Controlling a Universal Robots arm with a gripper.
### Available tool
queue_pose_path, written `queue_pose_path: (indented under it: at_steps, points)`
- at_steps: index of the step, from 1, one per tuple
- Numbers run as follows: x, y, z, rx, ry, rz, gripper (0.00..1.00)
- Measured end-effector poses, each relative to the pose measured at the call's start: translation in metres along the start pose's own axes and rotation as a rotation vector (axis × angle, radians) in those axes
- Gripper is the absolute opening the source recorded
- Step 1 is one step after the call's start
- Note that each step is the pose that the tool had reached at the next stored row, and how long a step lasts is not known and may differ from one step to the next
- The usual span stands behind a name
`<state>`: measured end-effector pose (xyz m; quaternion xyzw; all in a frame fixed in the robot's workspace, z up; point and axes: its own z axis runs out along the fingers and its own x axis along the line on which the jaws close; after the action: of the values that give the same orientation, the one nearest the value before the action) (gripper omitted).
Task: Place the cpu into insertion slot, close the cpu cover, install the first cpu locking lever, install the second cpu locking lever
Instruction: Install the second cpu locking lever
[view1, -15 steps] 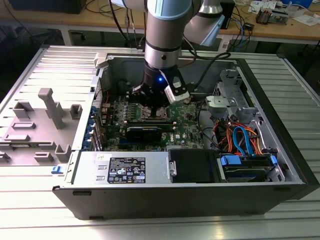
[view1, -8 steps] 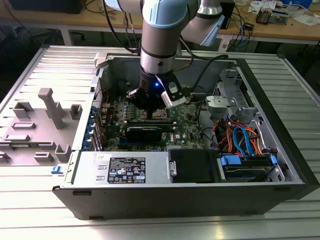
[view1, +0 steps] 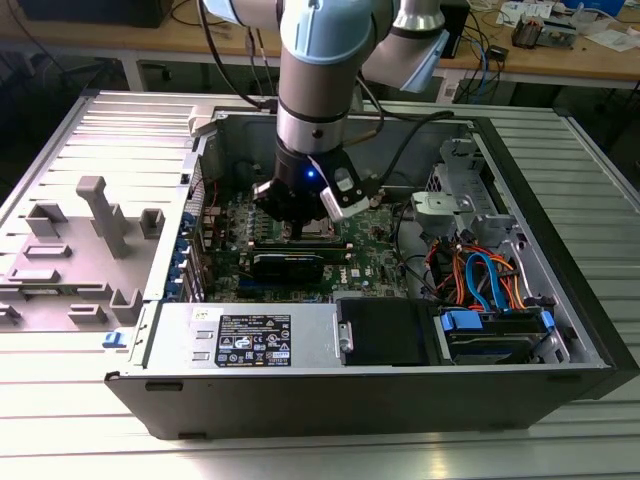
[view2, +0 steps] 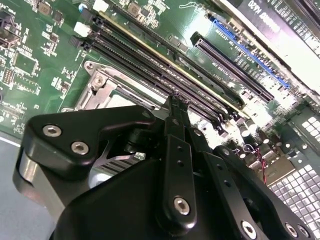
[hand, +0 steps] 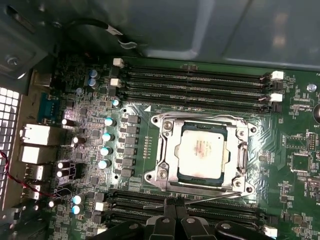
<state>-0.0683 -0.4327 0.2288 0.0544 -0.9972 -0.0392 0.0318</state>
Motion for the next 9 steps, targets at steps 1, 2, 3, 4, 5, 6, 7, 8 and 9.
queue_pose_path:
  at_steps: [1,2,3,4,5,6,7,8,9]
  points:
    - [0.0001,-0.0007,0.0000,-0.0074,-0.0008,-0.001,0.11]
    - [0.0001,-0.0015,-0.0001,-0.0142,-0.0015,-0.003,0.11]
    - [0.0002,-0.0025,-0.0002,-0.0189,-0.0019,-0.004,0.11]
    - [0.0004,-0.0036,-0.0002,-0.0213,-0.0020,-0.005,0.11]
    - [0.0005,-0.0048,-0.0003,-0.0224,-0.0019,-0.006,0.11]
    - [0.0008,-0.0061,-0.0004,-0.0225,-0.0015,-0.007,0.11]
    - [0.0012,-0.0062,-0.0003,-0.0226,-0.0013,-0.007,0.11]
    - [0.0018,-0.0063,-0.0002,-0.0227,-0.0010,-0.007,0.11]
    - [0.0038,-0.0063,0.0000,-0.0241,-0.0005,-0.008,0.11]
